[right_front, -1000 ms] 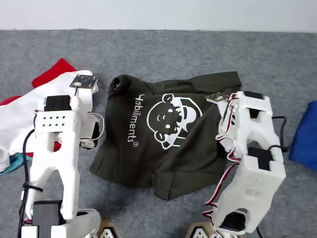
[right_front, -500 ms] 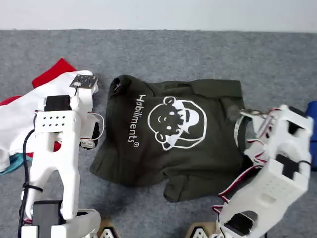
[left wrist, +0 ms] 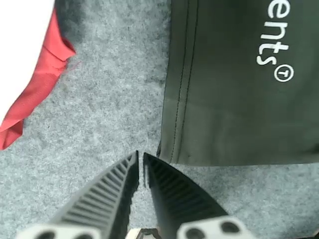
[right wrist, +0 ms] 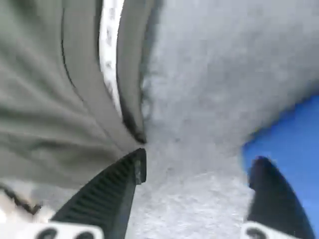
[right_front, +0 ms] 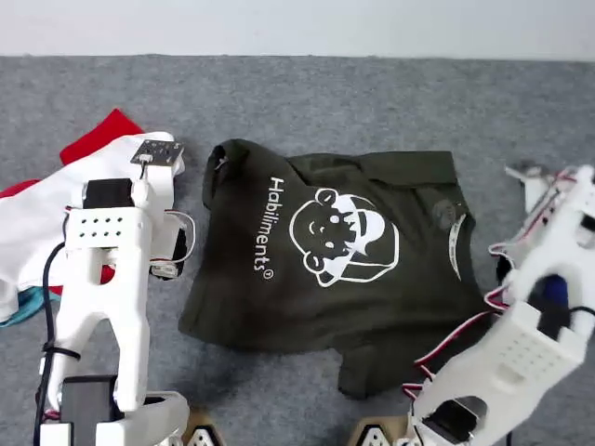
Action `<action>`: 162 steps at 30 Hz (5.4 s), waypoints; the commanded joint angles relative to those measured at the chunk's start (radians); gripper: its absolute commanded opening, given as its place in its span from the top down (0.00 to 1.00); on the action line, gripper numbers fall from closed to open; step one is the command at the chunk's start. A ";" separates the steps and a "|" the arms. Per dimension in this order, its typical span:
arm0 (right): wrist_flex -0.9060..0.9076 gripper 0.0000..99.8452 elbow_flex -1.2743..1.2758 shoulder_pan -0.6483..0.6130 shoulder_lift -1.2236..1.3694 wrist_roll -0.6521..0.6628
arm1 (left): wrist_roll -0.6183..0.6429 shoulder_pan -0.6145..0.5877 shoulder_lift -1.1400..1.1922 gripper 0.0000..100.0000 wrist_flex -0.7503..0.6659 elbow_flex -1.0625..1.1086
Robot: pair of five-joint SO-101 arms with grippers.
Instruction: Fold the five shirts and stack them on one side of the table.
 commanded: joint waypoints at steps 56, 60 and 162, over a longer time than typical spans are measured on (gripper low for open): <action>-0.665 0.99 -0.315 -0.386 0.340 -0.448 | 0.006 0.003 -0.003 0.99 -0.002 0.008; -0.664 0.97 -0.325 -0.389 0.340 -0.448 | 0.006 0.003 -0.003 0.99 -0.002 0.008; -0.176 0.80 1.421 -0.143 -1.173 0.255 | 0.005 0.005 -0.002 0.99 0.006 0.010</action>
